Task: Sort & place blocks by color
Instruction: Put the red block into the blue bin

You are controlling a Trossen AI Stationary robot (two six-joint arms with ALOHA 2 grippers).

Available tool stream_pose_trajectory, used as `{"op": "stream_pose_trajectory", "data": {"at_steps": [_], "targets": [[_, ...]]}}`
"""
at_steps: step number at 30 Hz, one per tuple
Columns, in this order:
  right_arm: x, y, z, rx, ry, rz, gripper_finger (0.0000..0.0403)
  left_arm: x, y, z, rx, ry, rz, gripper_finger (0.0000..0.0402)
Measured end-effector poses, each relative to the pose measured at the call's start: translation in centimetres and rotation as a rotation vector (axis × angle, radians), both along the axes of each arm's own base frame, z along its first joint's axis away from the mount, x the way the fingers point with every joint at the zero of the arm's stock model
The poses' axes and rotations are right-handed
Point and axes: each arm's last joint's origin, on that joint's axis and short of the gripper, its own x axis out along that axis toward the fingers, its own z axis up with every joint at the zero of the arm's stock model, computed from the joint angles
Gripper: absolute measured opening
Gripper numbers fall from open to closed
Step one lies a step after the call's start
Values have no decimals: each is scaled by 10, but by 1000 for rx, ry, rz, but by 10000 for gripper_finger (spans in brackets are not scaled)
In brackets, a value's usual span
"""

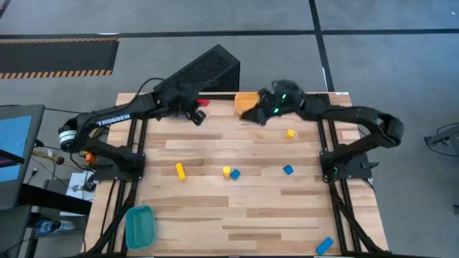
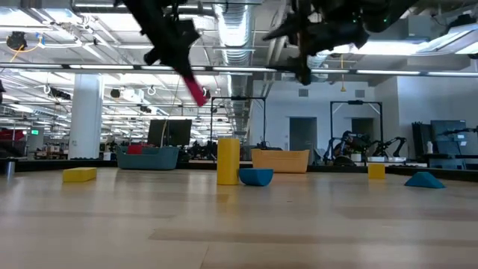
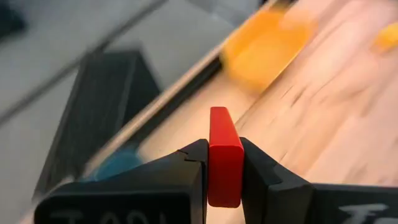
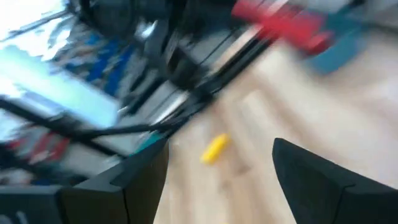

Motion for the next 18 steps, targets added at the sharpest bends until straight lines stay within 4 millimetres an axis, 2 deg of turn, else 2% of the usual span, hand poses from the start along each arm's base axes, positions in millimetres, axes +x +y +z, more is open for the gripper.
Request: {"op": "stream_pose_trajectory", "data": {"at_steps": [5, 10, 13, 18], "targets": [[-26, -18, 15, -118, -23, -83, 294, -36, 33, -34, -112, 88, 229, 28], [-33, -26, 14, -113, -6, -121, 294, -61, 52, -68, -205, 60, 318, 35], [-32, -24, 12, -110, 10, -109, 294, -70, 59, -79, -229, -4, 382, 36], [-27, -14, 9, -155, 42, -52, 294, -72, 70, -80, -225, -180, 460, 56]]}}
